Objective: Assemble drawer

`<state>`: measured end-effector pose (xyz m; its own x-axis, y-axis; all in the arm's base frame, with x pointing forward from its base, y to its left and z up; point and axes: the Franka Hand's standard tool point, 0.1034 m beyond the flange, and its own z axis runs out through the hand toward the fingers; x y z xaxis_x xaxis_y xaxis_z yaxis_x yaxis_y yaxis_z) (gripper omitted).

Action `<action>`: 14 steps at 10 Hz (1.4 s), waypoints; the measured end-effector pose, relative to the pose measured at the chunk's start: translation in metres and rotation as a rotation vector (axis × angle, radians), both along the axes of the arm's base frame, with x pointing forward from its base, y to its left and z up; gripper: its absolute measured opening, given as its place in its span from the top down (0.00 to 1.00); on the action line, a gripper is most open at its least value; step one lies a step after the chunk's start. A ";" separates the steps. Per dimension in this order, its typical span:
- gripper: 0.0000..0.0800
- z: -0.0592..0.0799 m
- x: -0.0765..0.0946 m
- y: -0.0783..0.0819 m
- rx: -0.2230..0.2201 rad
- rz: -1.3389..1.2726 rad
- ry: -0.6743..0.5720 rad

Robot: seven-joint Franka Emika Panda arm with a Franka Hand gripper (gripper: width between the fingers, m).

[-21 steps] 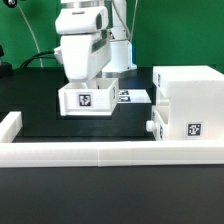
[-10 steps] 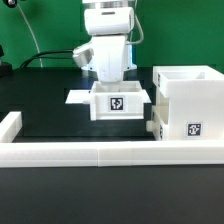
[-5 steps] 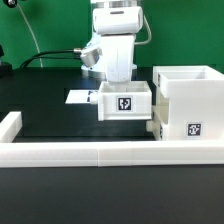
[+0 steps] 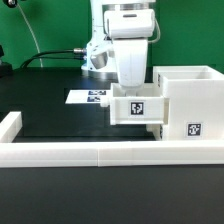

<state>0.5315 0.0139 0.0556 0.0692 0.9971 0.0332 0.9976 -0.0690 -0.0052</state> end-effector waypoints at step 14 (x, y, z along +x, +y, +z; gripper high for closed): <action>0.95 -0.001 -0.006 0.000 -0.004 0.005 0.013</action>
Offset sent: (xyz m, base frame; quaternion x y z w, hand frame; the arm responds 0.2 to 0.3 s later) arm 0.0000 0.0000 0.0000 0.0000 0.0000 0.0000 1.0000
